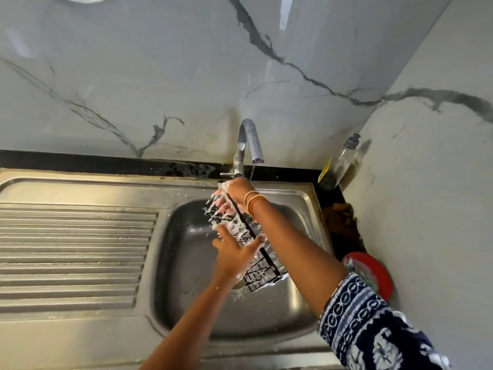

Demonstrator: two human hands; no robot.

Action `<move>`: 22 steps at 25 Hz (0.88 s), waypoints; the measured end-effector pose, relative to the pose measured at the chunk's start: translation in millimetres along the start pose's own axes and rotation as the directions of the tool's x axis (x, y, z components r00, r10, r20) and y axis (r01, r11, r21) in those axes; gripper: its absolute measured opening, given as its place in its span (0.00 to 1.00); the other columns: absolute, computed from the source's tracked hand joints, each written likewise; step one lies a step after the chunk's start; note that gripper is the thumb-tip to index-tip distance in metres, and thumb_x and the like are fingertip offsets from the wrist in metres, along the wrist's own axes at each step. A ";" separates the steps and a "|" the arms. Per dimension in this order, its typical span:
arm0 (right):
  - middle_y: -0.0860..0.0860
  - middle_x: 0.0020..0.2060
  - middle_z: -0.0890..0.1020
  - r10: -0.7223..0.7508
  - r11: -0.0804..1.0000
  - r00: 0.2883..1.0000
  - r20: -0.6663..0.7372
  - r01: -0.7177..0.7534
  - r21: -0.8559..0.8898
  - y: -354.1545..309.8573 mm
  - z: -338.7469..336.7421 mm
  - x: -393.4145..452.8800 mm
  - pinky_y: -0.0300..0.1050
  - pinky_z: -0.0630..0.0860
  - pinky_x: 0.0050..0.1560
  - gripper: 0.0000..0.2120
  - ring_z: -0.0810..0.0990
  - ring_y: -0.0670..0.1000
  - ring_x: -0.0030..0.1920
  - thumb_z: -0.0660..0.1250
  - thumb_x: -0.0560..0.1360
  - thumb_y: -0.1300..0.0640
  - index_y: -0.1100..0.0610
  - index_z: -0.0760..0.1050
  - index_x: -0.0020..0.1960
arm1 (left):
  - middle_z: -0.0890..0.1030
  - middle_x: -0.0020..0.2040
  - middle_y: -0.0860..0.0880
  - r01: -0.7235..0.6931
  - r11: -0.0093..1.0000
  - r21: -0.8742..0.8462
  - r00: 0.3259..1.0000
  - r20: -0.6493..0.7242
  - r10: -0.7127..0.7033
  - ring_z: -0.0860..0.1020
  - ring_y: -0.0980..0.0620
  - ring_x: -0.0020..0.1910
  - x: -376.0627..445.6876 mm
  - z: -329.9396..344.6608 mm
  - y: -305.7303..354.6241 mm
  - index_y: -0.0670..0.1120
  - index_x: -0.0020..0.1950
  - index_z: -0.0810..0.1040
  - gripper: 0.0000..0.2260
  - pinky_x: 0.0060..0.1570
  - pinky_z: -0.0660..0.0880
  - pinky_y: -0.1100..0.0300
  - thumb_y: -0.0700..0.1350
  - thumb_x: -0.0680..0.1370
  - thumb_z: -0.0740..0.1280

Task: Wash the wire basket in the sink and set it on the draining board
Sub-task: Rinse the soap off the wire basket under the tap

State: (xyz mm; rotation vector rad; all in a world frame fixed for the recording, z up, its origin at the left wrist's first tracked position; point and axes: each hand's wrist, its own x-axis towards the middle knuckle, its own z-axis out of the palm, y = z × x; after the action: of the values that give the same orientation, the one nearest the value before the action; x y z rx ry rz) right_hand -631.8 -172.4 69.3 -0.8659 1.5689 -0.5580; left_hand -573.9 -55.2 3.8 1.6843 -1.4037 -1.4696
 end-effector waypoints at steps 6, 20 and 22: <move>0.53 0.29 0.75 -0.079 0.985 0.991 -0.108 0.061 -0.161 -1.0 -43.2 -4.4 0.30 0.56 0.16 0.12 0.65 0.43 0.13 0.58 0.80 0.60 0.60 0.75 0.40 | 0.79 0.58 0.35 0.027 0.942 -0.334 0.997 0.078 -0.001 0.83 0.42 0.38 23.0 -24.2 3.9 0.38 0.69 0.70 0.22 0.31 0.79 0.52 0.48 0.79 0.65; 0.50 0.25 0.74 -0.382 0.892 0.924 0.002 0.370 -0.258 2.8 -61.4 2.3 0.38 0.68 0.26 0.12 0.69 0.45 0.23 0.62 0.80 0.57 0.55 0.75 0.37 | 0.67 0.25 0.50 -0.138 0.952 -0.272 0.990 -0.012 0.140 0.63 0.53 0.24 113.3 -52.4 78.9 0.40 0.39 0.74 0.15 0.28 0.63 0.60 0.48 0.81 0.61; 0.53 0.29 0.76 -0.503 0.751 0.856 -0.120 0.365 -0.550 15.8 -58.8 4.8 0.45 0.72 0.35 0.19 0.75 0.52 0.30 0.57 0.81 0.52 0.51 0.73 0.32 | 0.67 0.28 0.48 -0.121 0.948 -0.294 0.991 -0.094 0.097 0.64 0.53 0.28 115.0 -50.0 84.1 0.41 0.36 0.72 0.15 0.31 0.65 0.60 0.47 0.80 0.65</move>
State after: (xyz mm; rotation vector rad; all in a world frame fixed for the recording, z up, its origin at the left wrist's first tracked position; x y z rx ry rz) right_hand -692.7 -173.4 65.2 -1.6606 1.7968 -0.6139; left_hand -571.7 -200.7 43.8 1.4360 -1.1468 -1.4543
